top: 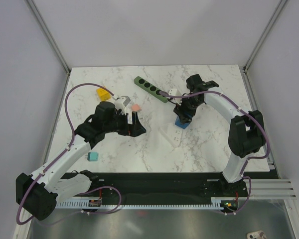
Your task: Insert the plug
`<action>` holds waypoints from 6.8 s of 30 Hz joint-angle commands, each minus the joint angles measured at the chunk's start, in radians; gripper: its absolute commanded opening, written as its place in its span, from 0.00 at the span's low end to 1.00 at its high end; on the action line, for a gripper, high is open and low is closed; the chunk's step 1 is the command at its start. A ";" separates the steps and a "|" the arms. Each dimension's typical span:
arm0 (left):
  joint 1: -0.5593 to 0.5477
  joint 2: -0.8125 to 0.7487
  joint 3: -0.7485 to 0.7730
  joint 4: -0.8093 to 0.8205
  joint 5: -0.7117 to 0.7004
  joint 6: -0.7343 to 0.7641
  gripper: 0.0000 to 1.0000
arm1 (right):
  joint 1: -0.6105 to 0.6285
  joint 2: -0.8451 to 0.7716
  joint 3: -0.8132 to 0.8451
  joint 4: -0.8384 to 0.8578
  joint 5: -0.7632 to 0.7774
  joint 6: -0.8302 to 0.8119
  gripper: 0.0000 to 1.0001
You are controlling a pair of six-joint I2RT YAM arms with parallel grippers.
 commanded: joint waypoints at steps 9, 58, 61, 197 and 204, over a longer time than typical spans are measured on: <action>0.005 -0.022 -0.003 0.006 -0.010 0.031 1.00 | 0.001 0.001 -0.004 -0.003 -0.031 0.011 0.00; 0.005 -0.020 -0.002 0.009 -0.005 0.033 1.00 | 0.001 0.036 0.080 0.011 0.012 0.013 0.00; 0.005 -0.020 -0.002 0.009 -0.005 0.033 1.00 | 0.001 0.044 0.070 0.011 0.003 0.011 0.00; 0.233 0.200 -0.118 0.156 0.067 -0.189 0.75 | 0.410 -0.111 -0.731 1.147 0.322 0.852 0.00; 0.218 0.337 -0.105 0.239 0.072 -0.231 0.67 | 0.418 -0.133 -0.788 1.244 0.308 0.896 0.00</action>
